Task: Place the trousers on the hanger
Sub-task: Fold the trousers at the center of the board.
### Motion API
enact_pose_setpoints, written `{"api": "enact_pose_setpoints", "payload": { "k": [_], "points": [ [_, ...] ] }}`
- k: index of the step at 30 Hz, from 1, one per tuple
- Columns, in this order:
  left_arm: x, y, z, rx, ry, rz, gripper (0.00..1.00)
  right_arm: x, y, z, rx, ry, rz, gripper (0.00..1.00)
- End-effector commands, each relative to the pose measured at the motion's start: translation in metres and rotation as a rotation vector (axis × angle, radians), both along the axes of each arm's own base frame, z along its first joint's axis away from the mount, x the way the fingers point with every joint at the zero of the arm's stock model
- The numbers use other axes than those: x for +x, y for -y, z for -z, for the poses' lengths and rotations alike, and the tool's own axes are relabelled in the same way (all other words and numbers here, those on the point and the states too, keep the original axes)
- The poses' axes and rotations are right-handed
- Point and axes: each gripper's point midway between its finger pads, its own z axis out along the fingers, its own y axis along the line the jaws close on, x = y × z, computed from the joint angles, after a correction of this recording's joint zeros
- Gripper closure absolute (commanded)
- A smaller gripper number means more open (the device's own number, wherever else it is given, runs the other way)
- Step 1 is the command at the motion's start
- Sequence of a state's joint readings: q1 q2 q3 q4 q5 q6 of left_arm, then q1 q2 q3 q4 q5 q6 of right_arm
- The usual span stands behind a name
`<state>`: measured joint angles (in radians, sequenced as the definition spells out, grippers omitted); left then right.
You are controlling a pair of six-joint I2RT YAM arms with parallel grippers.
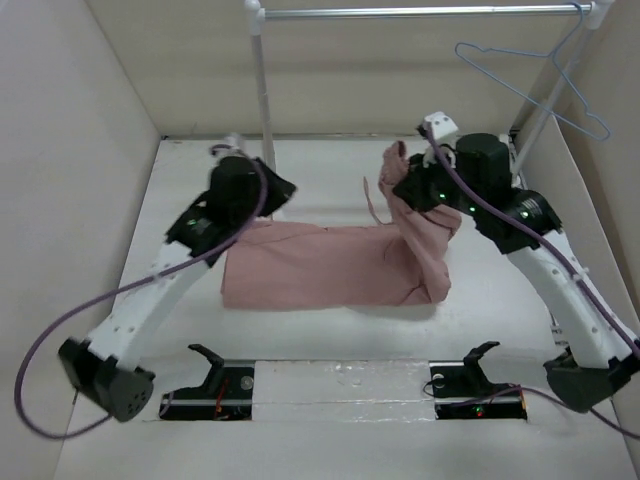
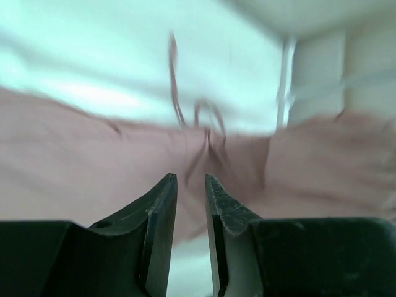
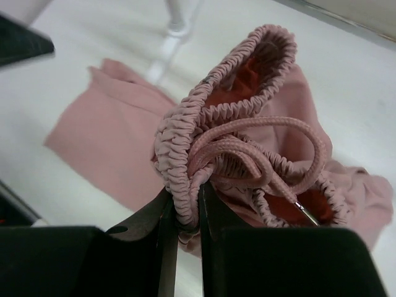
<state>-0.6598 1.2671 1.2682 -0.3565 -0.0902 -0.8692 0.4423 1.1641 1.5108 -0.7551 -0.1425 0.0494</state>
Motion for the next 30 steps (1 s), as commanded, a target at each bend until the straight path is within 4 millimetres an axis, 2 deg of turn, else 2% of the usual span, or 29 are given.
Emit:
{"api": "enact_pose_setpoints", "payload": {
  "k": [1, 2, 3, 4, 6, 7, 9, 10, 11, 12, 13, 14, 15, 16, 17, 18, 19, 21, 23, 24, 27, 28, 29, 30],
  "points": [
    [0.001, -0.084, -0.022, 0.008, 0.085, -0.145, 0.79, 0.009, -0.06, -0.056, 0.135, 0.121, -0.024, 1.0],
    [0.003, -0.101, -0.025, 0.006, 0.092, -0.176, 0.79, 0.007, -0.079, -0.063, 0.16, 0.124, -0.06, 1.0],
    [0.011, -0.138, -0.027, 0.01, 0.099, -0.27, 0.79, 0.011, -0.09, -0.065, 0.157, 0.131, -0.05, 1.0],
    [0.004, -0.148, -0.035, -0.013, 0.118, -0.262, 0.79, 0.007, -0.125, -0.066, 0.161, 0.119, -0.112, 1.0],
    [0.004, -0.176, -0.037, 0.003, 0.13, -0.319, 0.79, 0.005, -0.159, -0.065, 0.163, 0.112, -0.152, 1.0],
    [0.002, -0.182, -0.042, 0.018, 0.142, -0.343, 0.79, 0.001, -0.192, -0.055, 0.151, 0.091, -0.203, 1.0],
    [0.001, -0.191, -0.043, 0.049, 0.142, -0.385, 0.79, -0.008, -0.23, -0.046, 0.169, 0.067, -0.271, 1.0],
    [0.001, -0.2, -0.048, 0.067, 0.157, -0.431, 0.79, -0.013, -0.249, -0.037, 0.167, 0.05, -0.303, 1.0],
    [0.0, -0.204, -0.052, 0.075, 0.166, -0.452, 0.79, -0.025, -0.282, -0.017, 0.152, 0.021, -0.358, 1.0],
    [-0.002, -0.217, -0.055, 0.117, 0.171, -0.505, 0.79, -0.035, -0.3, -0.005, 0.145, 0.004, -0.402, 1.0],
    [-0.005, -0.224, -0.075, 0.131, 0.212, -0.535, 0.79, -0.043, -0.315, 0.007, 0.14, -0.011, -0.437, 1.0],
    [-0.006, -0.23, -0.086, 0.153, 0.237, -0.557, 0.77, -0.056, -0.34, 0.037, 0.112, -0.049, -0.471, 1.0],
    [-0.008, -0.241, -0.091, 0.206, 0.24, -0.597, 0.77, -0.061, -0.351, 0.053, 0.097, -0.065, -0.483, 0.9],
    [-0.01, -0.246, -0.113, 0.208, 0.282, -0.62, 0.76, -0.07, -0.363, 0.068, 0.095, -0.094, -0.535, 0.74],
    [-0.01, -0.248, -0.12, 0.216, 0.292, -0.627, 0.76, -0.073, -0.369, 0.081, 0.09, -0.122, -0.555, 0.5],
    [-0.008, -0.251, -0.126, 0.228, 0.302, -0.637, 0.76, -0.082, -0.379, 0.101, 0.08, -0.168, -0.614, 0.3],
    [-0.008, -0.251, -0.126, 0.228, 0.302, -0.637, 0.76, -0.082, -0.379, 0.102, 0.08, -0.169, -0.615, 0.25],
    [-0.006, -0.252, -0.122, 0.232, 0.296, -0.647, 0.76, -0.084, -0.376, 0.097, 0.07, -0.156, -0.634, 0.24],
    [-0.003, -0.251, -0.107, 0.243, 0.263, -0.64, 0.76, -0.073, -0.359, 0.091, 0.042, -0.13, -0.598, 0.17],
    [-0.002, -0.247, -0.102, 0.242, 0.256, -0.618, 0.76, -0.066, -0.34, 0.084, 0.042, -0.119, -0.572, 0.15],
    [0.006, -0.242, -0.045, 0.321, 0.123, -0.55, 0.71, -0.055, -0.301, 0.077, 0.046, -0.114, -0.528, 0.18],
    [0.006, -0.241, -0.011, 0.356, 0.043, -0.523, 0.71, -0.048, -0.27, 0.075, 0.055, -0.107, -0.486, 0.32],
    [0.008, -0.226, 0.033, 0.367, -0.049, -0.416, 0.71, -0.046, -0.24, 0.079, 0.068, -0.106, -0.467, 0.6],
    [0.008, -0.226, 0.033, 0.367, -0.05, -0.415, 0.71, -0.046, -0.24, 0.079, 0.068, -0.106, -0.467, 0.6]
  ]
}}
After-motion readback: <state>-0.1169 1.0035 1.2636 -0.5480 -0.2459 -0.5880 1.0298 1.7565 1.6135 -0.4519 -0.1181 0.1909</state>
